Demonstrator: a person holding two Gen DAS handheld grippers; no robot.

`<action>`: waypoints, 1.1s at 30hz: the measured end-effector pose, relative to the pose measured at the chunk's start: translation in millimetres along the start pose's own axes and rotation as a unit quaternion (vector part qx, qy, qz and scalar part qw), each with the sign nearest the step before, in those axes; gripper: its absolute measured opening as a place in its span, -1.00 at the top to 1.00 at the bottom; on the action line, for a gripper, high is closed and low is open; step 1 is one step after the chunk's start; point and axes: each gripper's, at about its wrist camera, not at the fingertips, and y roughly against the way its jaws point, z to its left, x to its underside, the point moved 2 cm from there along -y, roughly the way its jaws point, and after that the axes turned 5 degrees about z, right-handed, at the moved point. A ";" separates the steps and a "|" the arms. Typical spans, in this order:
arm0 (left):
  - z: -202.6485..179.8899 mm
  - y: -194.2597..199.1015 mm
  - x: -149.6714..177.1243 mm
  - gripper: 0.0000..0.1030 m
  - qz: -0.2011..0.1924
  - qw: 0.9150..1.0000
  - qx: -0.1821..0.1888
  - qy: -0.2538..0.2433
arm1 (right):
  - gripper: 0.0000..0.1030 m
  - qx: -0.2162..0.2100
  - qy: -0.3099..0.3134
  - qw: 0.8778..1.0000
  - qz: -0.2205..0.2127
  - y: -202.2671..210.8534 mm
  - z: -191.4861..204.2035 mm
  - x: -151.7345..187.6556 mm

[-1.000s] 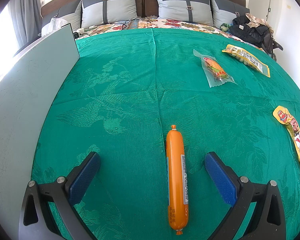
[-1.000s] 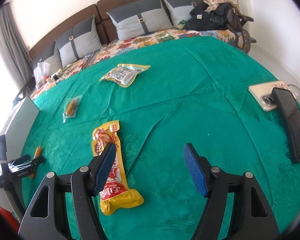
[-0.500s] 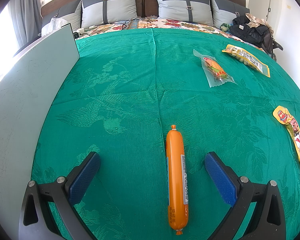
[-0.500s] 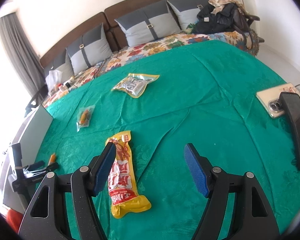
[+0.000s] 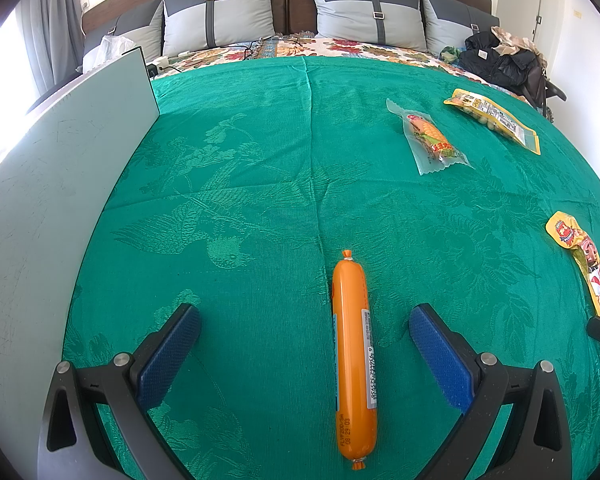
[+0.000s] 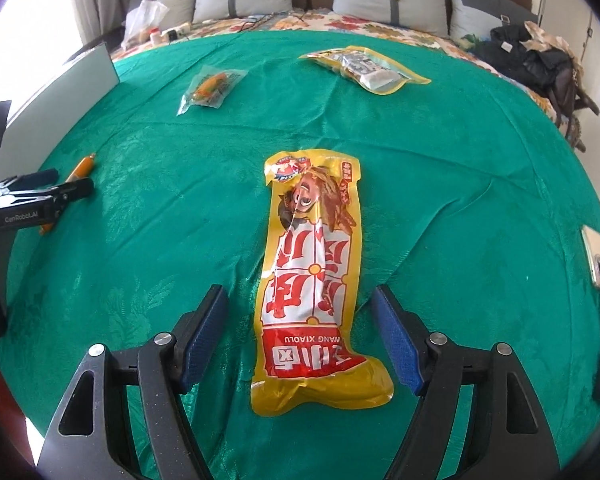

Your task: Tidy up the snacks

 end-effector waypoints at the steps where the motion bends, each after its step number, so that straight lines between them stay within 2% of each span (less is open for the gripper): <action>1: 0.0 0.2 -0.1 -1.00 0.000 1.000 0.000 0.000 | -0.46 0.002 0.002 1.000 0.002 0.3 -0.5 0.4; 7: -0.1 0.1 -0.1 -1.00 0.000 1.000 0.000 0.000 | -0.46 0.008 0.003 1.000 0.002 -0.8 3.9 -0.1; 13: -0.1 0.4 0.5 -1.00 0.003 1.000 0.000 -0.001 | -0.55 0.007 -0.004 1.000 0.003 -1.2 5.4 1.5; 14: -0.1 1.1 1.0 -1.00 0.015 1.000 0.001 -0.002 | -0.55 0.006 -0.006 1.000 0.012 -1.1 5.6 0.7; 16: -1.5 1.4 -0.7 -1.00 0.063 0.998 0.003 -0.007 | -0.55 0.004 -0.015 0.999 0.045 -2.1 5.2 -4.4; 18: -5.1 -1.3 -6.0 -1.00 0.118 0.993 0.010 -0.024 | -0.55 0.007 -0.008 0.996 0.093 -6.4 7.3 -12.8; 20: -9.3 -4.4 -9.8 -0.99 0.156 0.987 0.019 -0.046 | -0.55 0.003 0.012 0.990 0.142 -12.8 10.1 -24.9; 22: -13.4 -5.3 -10.7 -0.99 0.173 0.982 0.027 -0.066 | -0.40 -0.002 0.019 0.984 0.176 -17.1 9.8 -36.5; 23: -15.8 -5.1 -9.6 -0.99 0.178 0.981 0.026 -0.073 | -0.02 0.010 0.028 0.982 0.185 -17.2 9.7 -41.7; 25: -22.3 -0.1 -8.0 -0.85 0.172 0.981 0.031 -0.086 | 0.07 -0.001 0.035 0.978 0.208 -19.4 10.6 -47.3; 26: -26.1 4.6 -7.9 -0.56 0.165 0.981 0.035 -0.094 | 0.08 0.000 0.042 0.976 0.212 -19.6 12.0 -47.6; 27: -29.8 9.9 -8.6 -0.02 0.157 0.981 0.039 -0.103 | 0.09 -0.001 0.043 0.976 0.214 -18.6 12.3 -46.5; 28: -32.3 13.9 -9.6 0.36 0.154 0.981 0.038 -0.108 | 0.10 -0.012 0.033 0.976 0.216 -16.5 10.5 -44.9; 29: -32.6 15.3 -10.5 0.65 0.157 0.981 0.032 -0.109 | 0.10 -0.031 0.015 0.976 0.215 -12.7 5.9 -45.8; 33: -22.6 28.2 -11.4 0.70 0.140 0.985 0.060 -0.086 | 0.15 -0.083 -0.052 0.977 0.191 6.2 -12.2 -41.6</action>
